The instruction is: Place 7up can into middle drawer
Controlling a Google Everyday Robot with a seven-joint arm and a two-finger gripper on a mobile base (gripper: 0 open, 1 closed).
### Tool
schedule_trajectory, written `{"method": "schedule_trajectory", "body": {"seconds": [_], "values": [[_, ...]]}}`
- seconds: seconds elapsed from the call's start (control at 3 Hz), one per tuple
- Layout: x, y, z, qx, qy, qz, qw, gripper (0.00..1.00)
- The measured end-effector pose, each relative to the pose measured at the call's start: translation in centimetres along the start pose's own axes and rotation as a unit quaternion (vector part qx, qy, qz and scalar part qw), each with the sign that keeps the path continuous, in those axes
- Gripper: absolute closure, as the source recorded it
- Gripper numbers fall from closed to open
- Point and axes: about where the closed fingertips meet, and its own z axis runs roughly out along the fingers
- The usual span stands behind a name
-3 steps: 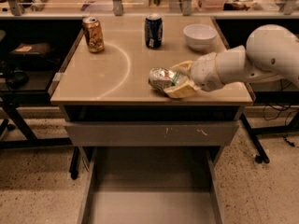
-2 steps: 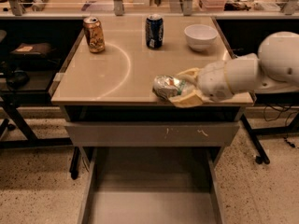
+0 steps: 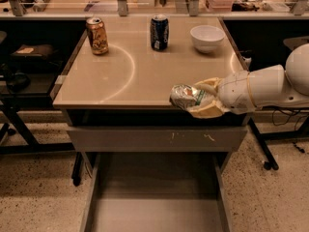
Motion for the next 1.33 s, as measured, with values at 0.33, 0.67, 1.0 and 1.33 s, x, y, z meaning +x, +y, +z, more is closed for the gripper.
{"method": "schedule_trajectory", "body": {"seconds": [0.33, 0.67, 1.0, 1.33], "values": [[-0.7, 1.8, -1.2, -0.010, -0.001, -0.020, 0.9998, 1.00], [-1.4, 5.1, -2.9, -0.028, 0.001, -0.039, 0.9989, 1.00], [1.7, 8.8, -2.7, -0.054, 0.047, -0.034, 0.9968, 1.00], [7.3, 11.5, 0.9, -0.080, 0.101, -0.017, 0.9915, 1.00]]}}
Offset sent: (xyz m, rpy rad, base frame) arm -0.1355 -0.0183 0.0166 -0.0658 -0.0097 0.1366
